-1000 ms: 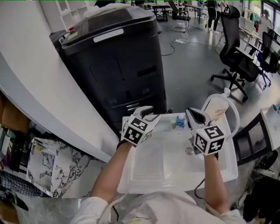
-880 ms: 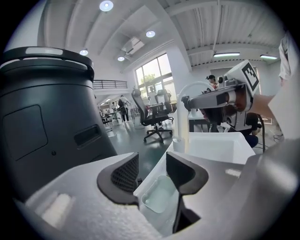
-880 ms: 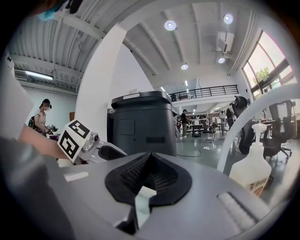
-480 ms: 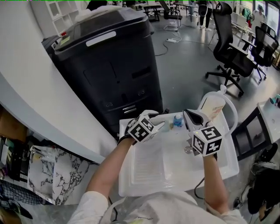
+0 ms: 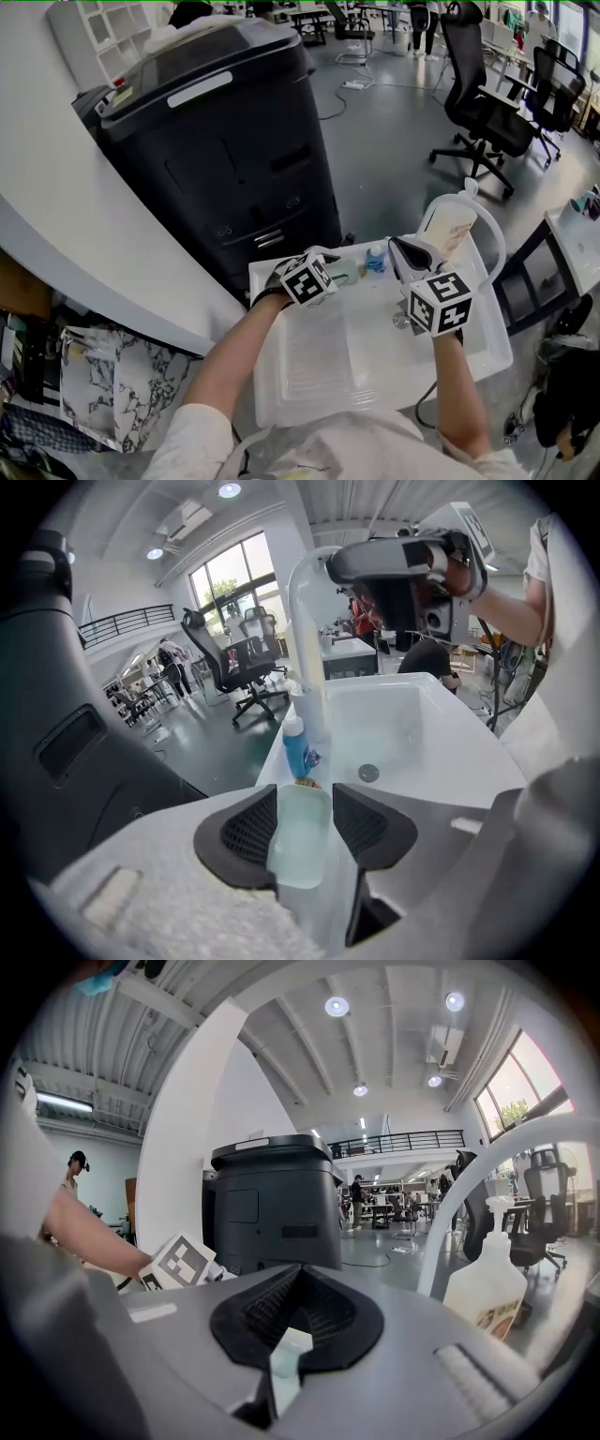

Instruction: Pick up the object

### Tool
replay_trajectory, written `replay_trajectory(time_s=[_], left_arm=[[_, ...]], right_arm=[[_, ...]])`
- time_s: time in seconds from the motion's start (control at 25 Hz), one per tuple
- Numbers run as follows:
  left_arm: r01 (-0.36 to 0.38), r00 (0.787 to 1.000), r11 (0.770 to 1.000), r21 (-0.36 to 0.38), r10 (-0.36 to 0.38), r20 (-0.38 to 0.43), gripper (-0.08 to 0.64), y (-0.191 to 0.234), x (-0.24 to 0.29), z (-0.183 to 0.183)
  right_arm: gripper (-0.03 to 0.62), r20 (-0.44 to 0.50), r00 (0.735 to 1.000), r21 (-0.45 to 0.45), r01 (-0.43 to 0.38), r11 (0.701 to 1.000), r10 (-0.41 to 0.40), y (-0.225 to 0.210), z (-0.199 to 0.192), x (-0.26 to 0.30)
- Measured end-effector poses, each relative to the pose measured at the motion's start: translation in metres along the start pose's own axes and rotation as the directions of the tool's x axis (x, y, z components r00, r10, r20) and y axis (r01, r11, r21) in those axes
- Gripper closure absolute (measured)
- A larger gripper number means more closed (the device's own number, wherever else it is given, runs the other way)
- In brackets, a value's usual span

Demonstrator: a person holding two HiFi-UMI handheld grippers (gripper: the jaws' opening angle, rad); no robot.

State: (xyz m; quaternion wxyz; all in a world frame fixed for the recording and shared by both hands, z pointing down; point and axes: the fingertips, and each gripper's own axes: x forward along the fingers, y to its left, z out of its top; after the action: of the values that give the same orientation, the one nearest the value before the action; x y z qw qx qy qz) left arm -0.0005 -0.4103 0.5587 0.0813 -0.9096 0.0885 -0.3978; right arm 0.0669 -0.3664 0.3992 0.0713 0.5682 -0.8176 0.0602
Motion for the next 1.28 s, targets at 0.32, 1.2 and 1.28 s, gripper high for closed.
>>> replay_trajectory(time_s=[0.32, 1.2, 1.28], left_arm=[[0.068, 0.995, 0.997, 0.02, -0.066, -0.08, 0.367, -0.008, 0.022, -0.023], [0.203, 0.951, 0.977, 0.063, -0.182, -0.251, 0.407, -0.032, 0.062, -0.071], [0.204, 0.949, 0.977, 0.059, -0.182, -0.256, 0.416, -0.034, 0.063, -0.073]], right_arm=[[0.589, -0.02, 1.0, 0.005, 0.017, 1.0, -0.017, -0.007, -0.007, 0.004], [0.589, -0.074, 0.996, 0.026, 0.051, 0.998, -0.049, -0.022, -0.03, 0.009], [0.589, -0.081, 0.995, 0.027, 0.058, 0.998, -0.055, -0.023, -0.033, 0.008]])
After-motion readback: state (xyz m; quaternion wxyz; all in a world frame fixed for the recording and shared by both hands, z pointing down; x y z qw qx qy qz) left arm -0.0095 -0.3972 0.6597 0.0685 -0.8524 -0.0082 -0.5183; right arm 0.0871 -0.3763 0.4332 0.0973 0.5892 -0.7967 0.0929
